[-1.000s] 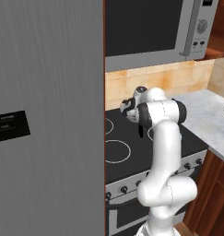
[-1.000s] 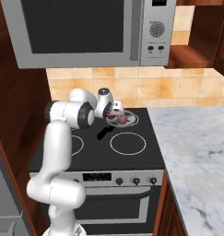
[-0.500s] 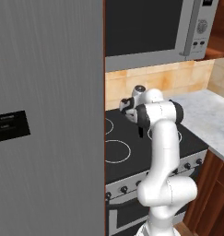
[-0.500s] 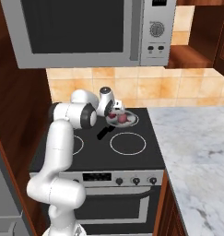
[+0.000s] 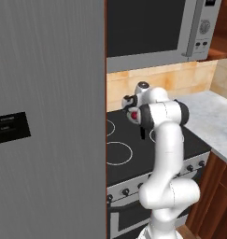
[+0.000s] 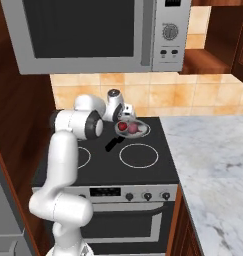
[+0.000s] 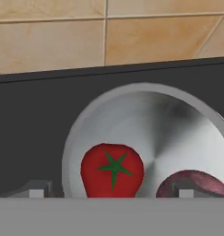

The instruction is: Place the pan on the rear right burner on the stove. Then place the tomato and the onion in the pan and turn on the rear right burner.

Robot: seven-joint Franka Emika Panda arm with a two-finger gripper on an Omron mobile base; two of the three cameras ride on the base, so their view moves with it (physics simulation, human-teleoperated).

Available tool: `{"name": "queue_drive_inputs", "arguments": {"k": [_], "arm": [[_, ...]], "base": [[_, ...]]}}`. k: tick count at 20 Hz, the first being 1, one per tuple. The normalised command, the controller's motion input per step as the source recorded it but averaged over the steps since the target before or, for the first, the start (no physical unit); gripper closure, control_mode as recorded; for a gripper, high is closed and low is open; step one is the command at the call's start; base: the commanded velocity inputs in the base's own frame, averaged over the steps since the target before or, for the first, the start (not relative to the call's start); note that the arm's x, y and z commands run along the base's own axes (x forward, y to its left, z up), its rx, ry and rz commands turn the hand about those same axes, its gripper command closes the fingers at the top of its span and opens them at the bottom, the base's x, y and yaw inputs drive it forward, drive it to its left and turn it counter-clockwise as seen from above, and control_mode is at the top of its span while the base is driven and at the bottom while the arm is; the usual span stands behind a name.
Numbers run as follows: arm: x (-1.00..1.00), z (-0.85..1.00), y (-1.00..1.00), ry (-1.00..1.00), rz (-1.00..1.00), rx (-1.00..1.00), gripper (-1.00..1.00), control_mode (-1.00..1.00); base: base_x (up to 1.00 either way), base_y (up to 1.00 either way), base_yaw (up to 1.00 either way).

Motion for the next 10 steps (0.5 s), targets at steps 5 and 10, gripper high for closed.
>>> {"name": "queue_drive_inputs", "arguments": {"k": [5,10], "arm": [[-0.77,0.2,-0.08,-0.11,0.0,0.0,-1.0,-1.0],[-1.0,0.22,-0.17,-0.14,0.0,0.0,-1.0,-1.0]], "base": [[0.0,0.0,0.0],[0.0,0.0,0.0]]}}
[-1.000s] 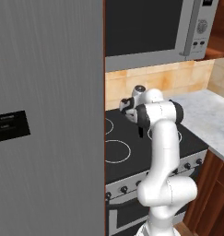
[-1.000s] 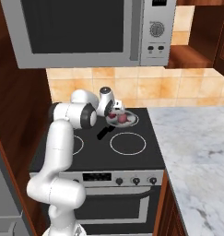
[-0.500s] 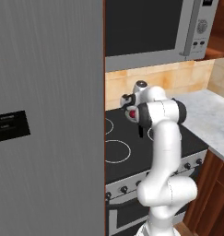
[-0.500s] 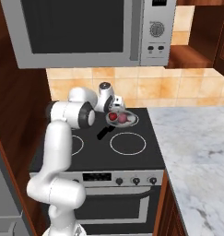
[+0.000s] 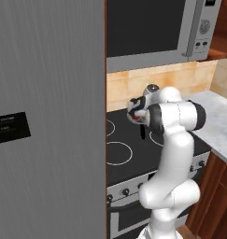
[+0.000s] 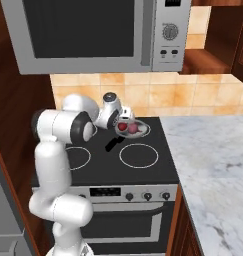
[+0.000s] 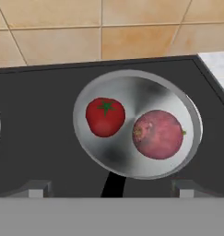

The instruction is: Place the pan on the rear right burner on the stove. Then place the tomato and the onion in the pan and turn on the rear right burner.

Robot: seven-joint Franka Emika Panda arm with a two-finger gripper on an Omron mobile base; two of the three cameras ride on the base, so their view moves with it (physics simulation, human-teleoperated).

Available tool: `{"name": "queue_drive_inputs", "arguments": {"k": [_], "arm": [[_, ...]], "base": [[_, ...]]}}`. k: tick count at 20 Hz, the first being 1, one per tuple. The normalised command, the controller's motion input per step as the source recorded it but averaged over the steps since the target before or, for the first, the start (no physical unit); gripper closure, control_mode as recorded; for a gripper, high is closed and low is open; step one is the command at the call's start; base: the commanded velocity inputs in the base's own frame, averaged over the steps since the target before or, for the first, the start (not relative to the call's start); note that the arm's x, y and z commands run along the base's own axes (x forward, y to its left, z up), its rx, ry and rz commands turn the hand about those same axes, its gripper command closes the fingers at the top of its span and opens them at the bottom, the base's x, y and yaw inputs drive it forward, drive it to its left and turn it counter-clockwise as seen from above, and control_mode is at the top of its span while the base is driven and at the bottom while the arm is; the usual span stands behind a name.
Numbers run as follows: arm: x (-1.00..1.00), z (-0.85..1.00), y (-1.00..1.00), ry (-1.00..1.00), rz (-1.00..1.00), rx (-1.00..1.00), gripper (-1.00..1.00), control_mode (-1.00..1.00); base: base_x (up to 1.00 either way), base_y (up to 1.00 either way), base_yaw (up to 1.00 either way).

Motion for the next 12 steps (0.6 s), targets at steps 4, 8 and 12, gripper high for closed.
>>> {"name": "queue_drive_inputs", "arguments": {"k": [4,8,12], "arm": [[-1.0,0.51,-0.22,-0.12,0.0,0.0,-1.0,-1.0],[-1.0,0.64,-0.34,-0.05,0.0,0.04,-1.0,-1.0],[-1.0,0.62,-0.29,-0.04,0.0,0.04,-1.0,-1.0]], "base": [[0.0,0.0,0.0],[0.0,0.0,0.0],[0.0,0.0,0.0]]}}
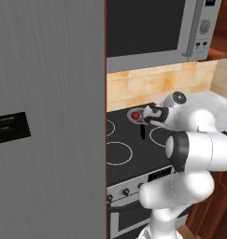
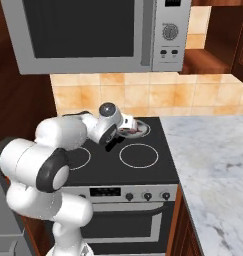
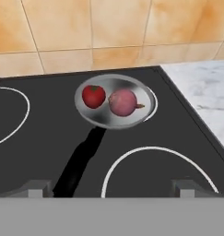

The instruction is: Place the pan on the rear right burner on the stove. Then place the tomato and the onion in the pan and turn on the rear right burner.

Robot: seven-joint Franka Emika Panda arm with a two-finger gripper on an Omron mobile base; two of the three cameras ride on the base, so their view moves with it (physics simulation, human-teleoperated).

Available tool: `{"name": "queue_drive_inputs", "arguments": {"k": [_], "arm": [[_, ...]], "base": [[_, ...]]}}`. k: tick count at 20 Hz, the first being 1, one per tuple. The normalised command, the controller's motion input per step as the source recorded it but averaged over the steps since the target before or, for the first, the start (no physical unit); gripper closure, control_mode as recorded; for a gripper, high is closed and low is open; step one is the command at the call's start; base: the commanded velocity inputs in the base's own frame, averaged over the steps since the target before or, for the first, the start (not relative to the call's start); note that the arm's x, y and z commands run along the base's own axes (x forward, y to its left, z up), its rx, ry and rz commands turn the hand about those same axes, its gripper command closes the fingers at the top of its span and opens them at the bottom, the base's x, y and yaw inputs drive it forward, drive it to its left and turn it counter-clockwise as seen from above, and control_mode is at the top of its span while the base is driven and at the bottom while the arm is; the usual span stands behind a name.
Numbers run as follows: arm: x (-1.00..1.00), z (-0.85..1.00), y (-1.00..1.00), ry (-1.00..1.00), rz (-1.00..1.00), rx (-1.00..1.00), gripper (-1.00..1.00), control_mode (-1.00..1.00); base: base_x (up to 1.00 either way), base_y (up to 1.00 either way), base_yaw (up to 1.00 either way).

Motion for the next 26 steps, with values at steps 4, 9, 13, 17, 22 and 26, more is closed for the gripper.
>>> {"name": "queue_drive_inputs", "arguments": {"k": [4,9,13,17,22,26], "arm": [[-1.0,0.57,-0.25,-0.08,0.0,0.03,-1.0,-1.0],[-1.0,0.46,-0.26,-0.03,0.01,0.01,-1.0,-1.0],[-1.0,0.1,-0.25,-0.07,0.03,0.0,-1.0,-1.0],[-0.97,0.0,-0.28,-0.09,0.05,0.0,-1.0,-1.0],[-0.69,0.0,-0.35,-0.09,0.07,0.0,-1.0,-1.0],[-0.62,0.0,-0.25,-0.08,0.06,0.0,-1.0,-1.0]], "base": [[0.0,0.0,0.0],[0.0,0.0,0.0],[0.0,0.0,0.0],[0.0,0.0,0.0],[0.0,0.0,0.0],[0.0,0.0,0.0]]}}
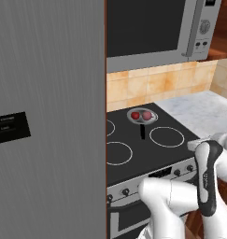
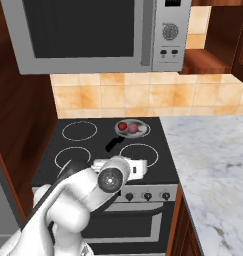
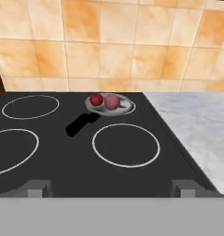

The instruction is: Place the pan on the rear right burner on the stove. Then place the tomato and the onion in the pan and turn on the rear right burner.

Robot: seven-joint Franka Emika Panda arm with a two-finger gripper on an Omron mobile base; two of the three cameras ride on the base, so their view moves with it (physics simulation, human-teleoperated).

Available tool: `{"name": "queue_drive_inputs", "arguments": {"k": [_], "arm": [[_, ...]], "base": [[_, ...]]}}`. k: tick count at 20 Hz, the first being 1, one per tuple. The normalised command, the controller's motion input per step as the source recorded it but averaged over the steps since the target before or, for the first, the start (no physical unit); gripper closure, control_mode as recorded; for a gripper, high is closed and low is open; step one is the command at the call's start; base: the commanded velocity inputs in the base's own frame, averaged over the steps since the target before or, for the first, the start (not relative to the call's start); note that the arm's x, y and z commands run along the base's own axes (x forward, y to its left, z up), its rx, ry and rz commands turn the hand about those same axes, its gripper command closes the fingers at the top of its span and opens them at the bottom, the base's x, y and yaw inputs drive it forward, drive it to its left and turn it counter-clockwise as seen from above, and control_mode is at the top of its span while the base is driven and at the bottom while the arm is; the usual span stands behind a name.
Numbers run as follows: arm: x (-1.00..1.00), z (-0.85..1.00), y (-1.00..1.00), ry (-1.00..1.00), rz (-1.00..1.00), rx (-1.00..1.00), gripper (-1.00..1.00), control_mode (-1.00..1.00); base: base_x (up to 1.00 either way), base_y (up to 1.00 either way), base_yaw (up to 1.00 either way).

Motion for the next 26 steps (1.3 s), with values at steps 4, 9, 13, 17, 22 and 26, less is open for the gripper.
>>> {"name": "queue_drive_inputs", "arguments": {"k": [4,9,13,17,22,26], "arm": [[-0.42,-0.03,-0.23,-0.08,0.01,0.0,-1.0,-1.0],[-0.55,-0.15,-0.08,-0.06,0.01,0.0,-1.0,-1.0],[-0.44,-0.31,-0.01,-0.01,0.0,0.0,-1.0,-1.0],[-0.08,-0.42,-0.01,-0.02,0.0,0.0,-1.0,-1.0],[0.04,-0.29,-0.11,-0.09,0.01,0.0,-1.0,-1.0],[0.09,-0.28,-0.21,-0.08,0.05,0.0,-1.0,-1.0]], "base": [[0.0,0.0,0.0],[0.0,0.0,0.0],[0.0,0.0,0.0],[0.0,0.0,0.0],[0.0,0.0,0.0],[0.0,0.0,0.0]]}}
